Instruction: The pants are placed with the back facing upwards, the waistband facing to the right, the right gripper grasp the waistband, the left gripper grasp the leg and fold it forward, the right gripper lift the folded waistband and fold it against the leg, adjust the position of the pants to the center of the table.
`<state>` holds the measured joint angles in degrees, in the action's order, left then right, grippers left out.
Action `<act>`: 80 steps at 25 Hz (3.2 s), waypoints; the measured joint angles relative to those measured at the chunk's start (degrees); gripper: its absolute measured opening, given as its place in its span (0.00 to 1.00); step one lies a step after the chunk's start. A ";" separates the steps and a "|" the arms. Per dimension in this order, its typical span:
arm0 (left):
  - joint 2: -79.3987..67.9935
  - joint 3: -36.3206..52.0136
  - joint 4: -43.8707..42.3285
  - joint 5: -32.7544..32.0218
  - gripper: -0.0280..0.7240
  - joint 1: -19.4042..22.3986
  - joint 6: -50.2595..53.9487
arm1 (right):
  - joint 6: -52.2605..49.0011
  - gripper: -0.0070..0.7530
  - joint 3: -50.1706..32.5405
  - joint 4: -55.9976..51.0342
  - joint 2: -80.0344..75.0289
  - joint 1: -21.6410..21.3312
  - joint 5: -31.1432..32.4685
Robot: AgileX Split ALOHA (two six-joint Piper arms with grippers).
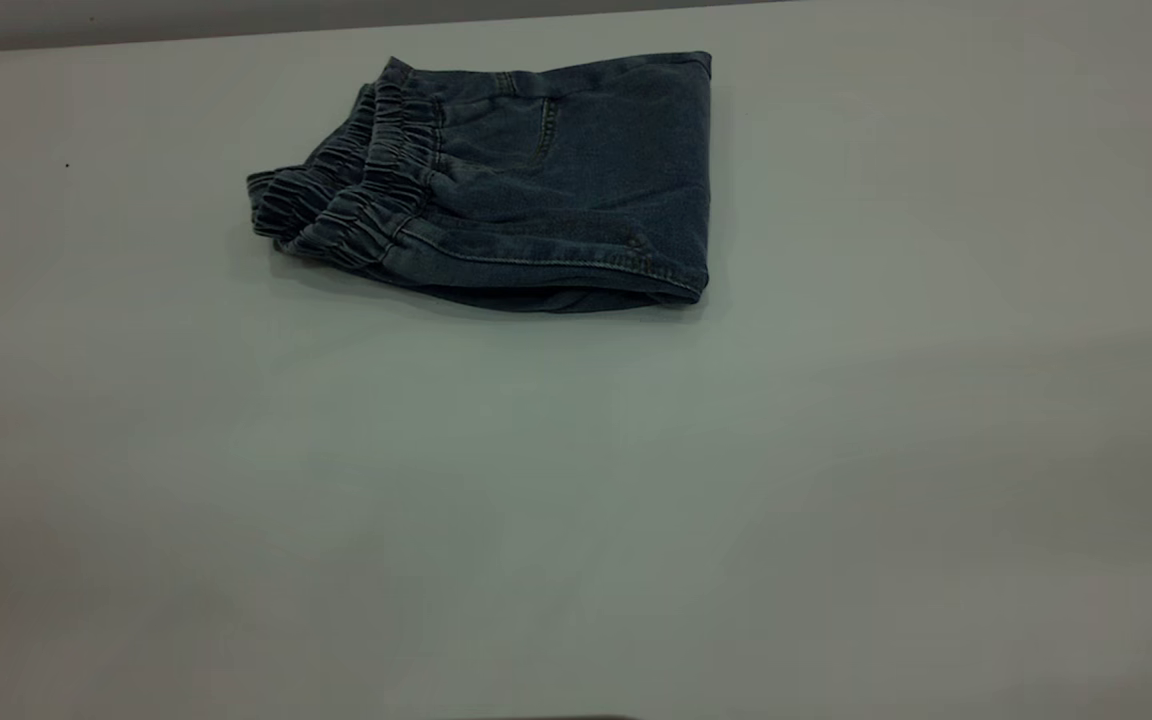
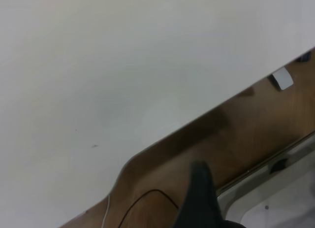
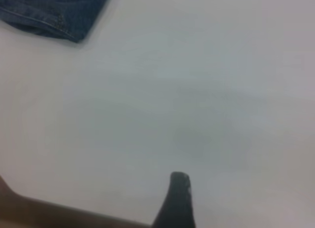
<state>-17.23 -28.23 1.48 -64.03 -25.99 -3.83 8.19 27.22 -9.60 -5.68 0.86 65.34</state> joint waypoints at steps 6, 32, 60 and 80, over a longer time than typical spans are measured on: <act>0.00 0.00 0.00 0.04 0.74 0.00 -0.13 | 0.00 0.77 0.00 0.00 0.00 0.00 0.00; 17.23 0.00 0.13 -0.19 0.74 23.71 -0.26 | 0.00 0.77 0.00 0.00 2.20 0.00 0.00; 18.24 0.00 0.22 -0.38 0.74 23.71 -0.26 | -0.82 0.77 0.00 0.04 6.31 -2.73 0.08; 18.24 0.00 0.22 -0.42 0.74 23.71 -0.26 | -4.06 0.77 0.00 2.55 6.31 -2.73 0.03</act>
<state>1.01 -28.23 1.70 -64.46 -2.28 -4.09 4.13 27.22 -7.05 0.63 -1.87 65.37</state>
